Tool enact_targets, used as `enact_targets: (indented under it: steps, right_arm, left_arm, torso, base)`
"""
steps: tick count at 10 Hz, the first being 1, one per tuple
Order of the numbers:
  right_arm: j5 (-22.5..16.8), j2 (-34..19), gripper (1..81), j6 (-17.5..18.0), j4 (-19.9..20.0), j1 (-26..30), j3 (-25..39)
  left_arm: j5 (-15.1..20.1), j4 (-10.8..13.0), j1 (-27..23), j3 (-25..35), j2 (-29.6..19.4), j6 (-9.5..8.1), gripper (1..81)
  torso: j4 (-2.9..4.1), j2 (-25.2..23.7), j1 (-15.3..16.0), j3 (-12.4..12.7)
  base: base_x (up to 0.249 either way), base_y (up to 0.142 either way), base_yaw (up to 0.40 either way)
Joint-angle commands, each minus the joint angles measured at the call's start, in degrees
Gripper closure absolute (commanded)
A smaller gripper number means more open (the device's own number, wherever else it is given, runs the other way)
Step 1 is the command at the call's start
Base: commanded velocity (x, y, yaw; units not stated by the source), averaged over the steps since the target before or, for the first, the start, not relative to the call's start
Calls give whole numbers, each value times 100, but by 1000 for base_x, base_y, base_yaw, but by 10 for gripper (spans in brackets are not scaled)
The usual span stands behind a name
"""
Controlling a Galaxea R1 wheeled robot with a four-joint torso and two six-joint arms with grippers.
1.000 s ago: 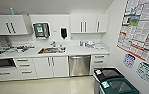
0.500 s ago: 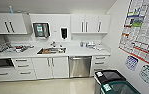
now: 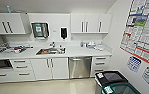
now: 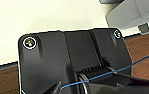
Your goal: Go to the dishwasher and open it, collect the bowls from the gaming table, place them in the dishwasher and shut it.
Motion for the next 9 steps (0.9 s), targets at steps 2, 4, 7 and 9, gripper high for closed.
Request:
enact_targets:
  steps: [2,4,7,9]
  right_arm:
    - [-287,-18,10,-19,-42,277,50]
    - [-287,-18,10,-19,-51,286,50]
    - [-287,-18,10,-19,-51,286,50]
    - [-287,-26,10,-10,-51,286,50]
  left_arm:
    - [284,-28,-339,44,-33,8,10]
    - [284,-28,-339,45,-25,8,10]
    - [284,-19,-339,45,-16,8,10]
    - [284,-19,-339,45,-33,8,10]
  torso:
    - [0,5,9,-2]
    - [0,0,0,0]
    - [0,2,0,0]
    - [0,2,0,0]
  base:
    - [86,0,0]
    - [86,0,0]
    - [87,0,0]
    - [76,0,0]
